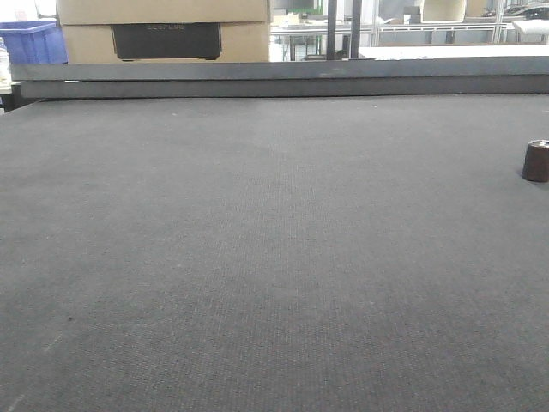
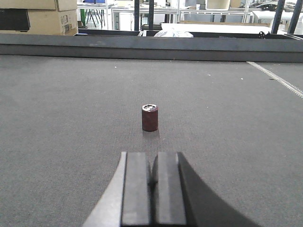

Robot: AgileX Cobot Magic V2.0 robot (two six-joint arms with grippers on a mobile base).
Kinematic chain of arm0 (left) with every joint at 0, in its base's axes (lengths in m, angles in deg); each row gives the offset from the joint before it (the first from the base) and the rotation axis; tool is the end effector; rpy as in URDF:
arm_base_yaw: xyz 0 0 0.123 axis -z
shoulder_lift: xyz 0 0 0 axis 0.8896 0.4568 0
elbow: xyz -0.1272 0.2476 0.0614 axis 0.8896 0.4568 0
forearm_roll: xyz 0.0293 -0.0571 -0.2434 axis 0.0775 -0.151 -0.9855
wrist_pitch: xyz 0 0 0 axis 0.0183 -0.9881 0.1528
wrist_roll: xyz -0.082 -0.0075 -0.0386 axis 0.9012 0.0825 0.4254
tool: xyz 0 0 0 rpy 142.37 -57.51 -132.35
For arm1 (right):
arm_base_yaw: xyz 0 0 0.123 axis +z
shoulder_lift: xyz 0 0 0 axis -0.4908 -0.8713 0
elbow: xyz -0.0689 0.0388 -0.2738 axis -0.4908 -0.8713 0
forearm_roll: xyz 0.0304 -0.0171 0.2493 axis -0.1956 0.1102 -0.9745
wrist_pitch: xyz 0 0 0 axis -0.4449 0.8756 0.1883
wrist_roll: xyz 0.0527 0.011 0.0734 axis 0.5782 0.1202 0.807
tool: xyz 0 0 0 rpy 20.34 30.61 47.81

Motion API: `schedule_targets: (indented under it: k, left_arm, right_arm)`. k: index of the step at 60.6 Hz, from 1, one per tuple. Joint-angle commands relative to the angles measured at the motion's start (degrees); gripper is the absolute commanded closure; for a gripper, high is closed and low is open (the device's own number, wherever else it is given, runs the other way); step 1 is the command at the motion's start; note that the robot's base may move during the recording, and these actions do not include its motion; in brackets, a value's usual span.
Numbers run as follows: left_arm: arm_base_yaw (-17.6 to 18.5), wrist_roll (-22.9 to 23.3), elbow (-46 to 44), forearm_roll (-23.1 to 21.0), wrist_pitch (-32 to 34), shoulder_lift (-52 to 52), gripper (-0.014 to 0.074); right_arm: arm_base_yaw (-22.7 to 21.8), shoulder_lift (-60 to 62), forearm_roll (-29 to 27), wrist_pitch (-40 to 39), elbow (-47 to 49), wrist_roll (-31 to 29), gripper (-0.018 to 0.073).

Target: Place cylindrical capacitor in blue bin on shelf

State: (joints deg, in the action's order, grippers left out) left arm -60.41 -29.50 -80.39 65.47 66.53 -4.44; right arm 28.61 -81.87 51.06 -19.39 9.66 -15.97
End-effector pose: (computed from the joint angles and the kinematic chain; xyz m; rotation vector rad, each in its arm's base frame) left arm 0.0567 -0.0024 0.2083 0.0287 1.5296 -0.0357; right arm 0.0567 0.0006 0.2001 0.0248 1.6291 0.0253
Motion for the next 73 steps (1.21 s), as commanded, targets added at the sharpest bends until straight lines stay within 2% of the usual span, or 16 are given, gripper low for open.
schedule_targets:
  k: [1, 32, 55, 58, 62, 66, 73]
  left_arm:
    - [0.3, 0.2, -0.2, 0.1, 1.2, -0.2, 0.0708]
    - [0.3, 0.2, -0.2, 0.1, 3.3, -0.2, 0.0708]
    - [0.0, 0.2, -0.2, 0.1, 5.3, -0.2, 0.0708]
    - [0.0, 0.2, -0.2, -0.2, 6.6, -0.2, 0.0708]
    - [0.0, 0.2, -0.2, -1.3, 11.6, -0.2, 0.0708]
    - [0.0, 0.2, -0.2, -2.0, 16.1, -0.2, 0.0708]
    - [0.0, 0.2, -2.5, -2.5, 16.0, -0.2, 0.0708]
  right_arm:
    - [-0.1, 0.2, 0.4, -1.0, 0.0, -0.2, 0.0727]
    - [-0.1, 0.2, 0.4, -1.0, 0.0, -0.2, 0.0727]
    - [-0.1, 0.2, 0.6, -6.3, 0.0, -0.2, 0.0727]
    - [-0.1, 0.2, 0.6, -7.6, 0.0, -0.2, 0.0727]
    - [-0.1, 0.2, -1.9, -11.7, 0.0, -0.2, 0.0727]
    - [-0.1, 0.2, -4.1, -11.9, 2.8, -0.2, 0.0727]
    - [-0.1, 0.2, -4.4, -10.4, 10.8, -0.2, 0.0727]
